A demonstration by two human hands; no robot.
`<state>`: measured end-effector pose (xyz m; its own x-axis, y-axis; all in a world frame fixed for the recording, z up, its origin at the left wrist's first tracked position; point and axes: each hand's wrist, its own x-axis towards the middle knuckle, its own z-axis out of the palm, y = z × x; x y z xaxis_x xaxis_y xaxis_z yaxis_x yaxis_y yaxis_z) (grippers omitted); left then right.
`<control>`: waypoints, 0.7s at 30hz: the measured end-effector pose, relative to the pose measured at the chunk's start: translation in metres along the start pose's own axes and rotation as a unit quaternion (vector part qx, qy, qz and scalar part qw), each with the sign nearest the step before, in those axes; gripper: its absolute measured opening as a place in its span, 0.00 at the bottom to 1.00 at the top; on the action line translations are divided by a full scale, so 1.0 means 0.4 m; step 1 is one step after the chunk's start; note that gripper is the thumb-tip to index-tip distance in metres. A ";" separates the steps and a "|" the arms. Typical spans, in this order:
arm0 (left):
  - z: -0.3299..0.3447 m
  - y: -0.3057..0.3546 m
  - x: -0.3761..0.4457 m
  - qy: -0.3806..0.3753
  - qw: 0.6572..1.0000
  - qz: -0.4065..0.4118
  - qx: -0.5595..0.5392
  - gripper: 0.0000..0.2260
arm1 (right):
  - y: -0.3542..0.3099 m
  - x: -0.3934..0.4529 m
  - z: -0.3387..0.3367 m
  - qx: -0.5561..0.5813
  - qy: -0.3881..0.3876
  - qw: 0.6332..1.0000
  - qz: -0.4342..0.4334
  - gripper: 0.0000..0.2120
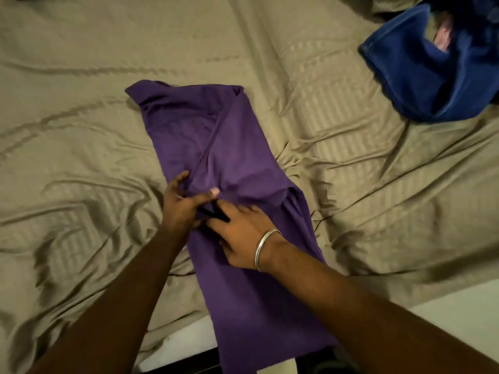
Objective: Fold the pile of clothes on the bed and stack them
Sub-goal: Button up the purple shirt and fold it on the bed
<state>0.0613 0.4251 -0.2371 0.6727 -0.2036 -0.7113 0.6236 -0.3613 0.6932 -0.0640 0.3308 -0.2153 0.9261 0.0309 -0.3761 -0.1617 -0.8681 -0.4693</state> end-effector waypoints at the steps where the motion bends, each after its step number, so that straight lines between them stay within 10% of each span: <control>1: -0.007 -0.010 0.015 0.032 0.993 0.052 0.097 0.28 | -0.001 -0.010 0.005 0.037 0.000 0.999 -0.024 0.25; 4: -0.015 -0.013 0.031 0.100 0.936 0.165 0.293 0.23 | 0.014 -0.056 0.025 0.095 0.129 0.987 -0.017 0.20; 10: 0.051 0.003 -0.036 0.196 0.782 0.305 0.507 0.28 | 0.120 -0.246 0.081 0.149 0.284 0.865 0.386 0.19; 13: 0.138 0.005 -0.067 0.001 0.719 0.436 0.541 0.29 | 0.140 -0.372 0.133 0.192 0.166 0.813 0.525 0.24; 16: 0.245 -0.001 -0.096 -0.188 0.586 0.444 0.651 0.32 | 0.131 -0.452 0.164 0.329 0.101 0.771 0.536 0.20; 21: 0.324 0.015 -0.096 -0.276 0.387 0.469 0.744 0.29 | 0.109 -0.514 0.190 0.284 0.135 0.835 0.452 0.09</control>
<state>-0.0122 0.3129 -0.2208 -0.1189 -0.8957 -0.4284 -0.9886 0.0668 0.1347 -0.2874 0.3244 -0.2191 0.3700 -0.6889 -0.6233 -0.9003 -0.1004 -0.4234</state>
